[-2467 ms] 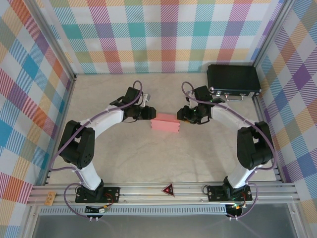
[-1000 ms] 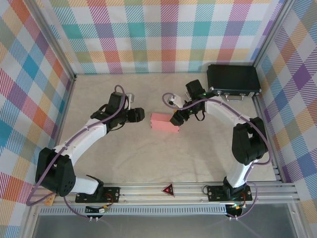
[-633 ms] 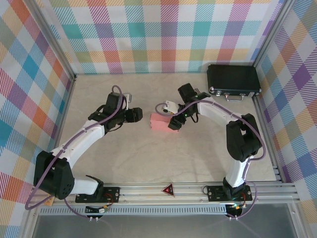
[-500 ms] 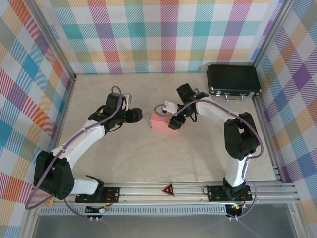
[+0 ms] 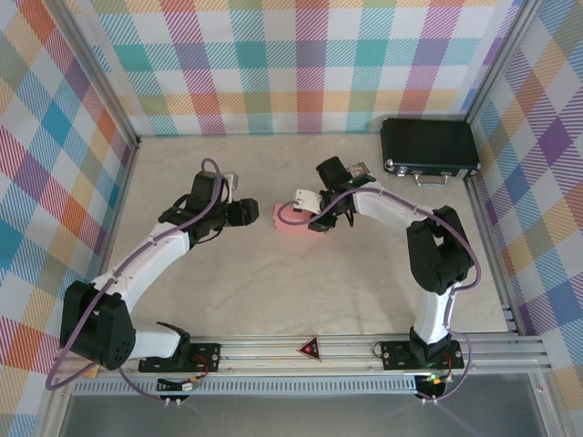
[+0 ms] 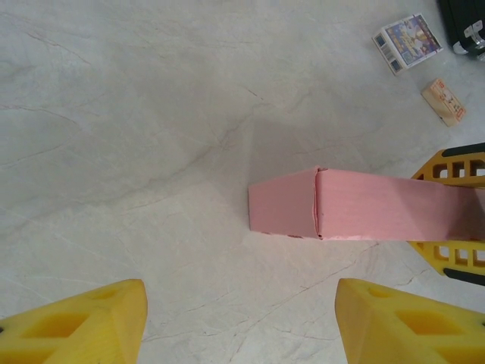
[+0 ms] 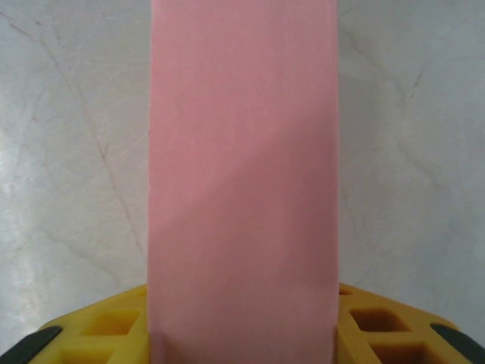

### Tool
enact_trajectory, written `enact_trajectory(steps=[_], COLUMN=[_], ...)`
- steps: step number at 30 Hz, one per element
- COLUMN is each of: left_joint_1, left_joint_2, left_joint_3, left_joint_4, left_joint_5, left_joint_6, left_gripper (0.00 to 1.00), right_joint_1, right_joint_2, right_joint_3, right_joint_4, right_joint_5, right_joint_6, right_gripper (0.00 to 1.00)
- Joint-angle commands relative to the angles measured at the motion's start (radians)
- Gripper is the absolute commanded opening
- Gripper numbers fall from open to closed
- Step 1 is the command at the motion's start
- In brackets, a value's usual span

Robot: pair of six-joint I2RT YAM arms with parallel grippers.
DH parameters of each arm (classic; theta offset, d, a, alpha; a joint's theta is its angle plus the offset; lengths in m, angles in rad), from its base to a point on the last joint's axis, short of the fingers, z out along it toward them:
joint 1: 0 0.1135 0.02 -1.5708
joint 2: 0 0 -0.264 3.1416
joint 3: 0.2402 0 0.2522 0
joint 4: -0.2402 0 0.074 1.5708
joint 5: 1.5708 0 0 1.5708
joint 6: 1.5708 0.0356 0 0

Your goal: Fold the paper box

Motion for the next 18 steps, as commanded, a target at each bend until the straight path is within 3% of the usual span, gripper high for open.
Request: enact_trajectory(steps=[1,11,18], left_joint_1=[0.014,0.025,0.026], left_joint_2=[-0.034,-0.053,-0.05], left_joint_3=[-0.018,-0.035,-0.044], left_joint_4=[-0.017,-0.015,-0.01], left_joint_5=[-0.021,-0.048,-0.051], left_joint_6=[0.014,0.01,0.002], left_gripper=[0.66,0.66,0.66], right_joint_1=[0.023,0.109,0.144], right_joint_2=[-0.037,-0.056,-0.063], right_joint_3=[-0.076,-0.349,-0.451], right_joint_4=[0.144,0.63,0.719], right_joint_5=[0.127,0.398,0.427], right_joint_6=[-0.041,-0.212,-0.239], right_gripper=[0.38,0.41,0.48])
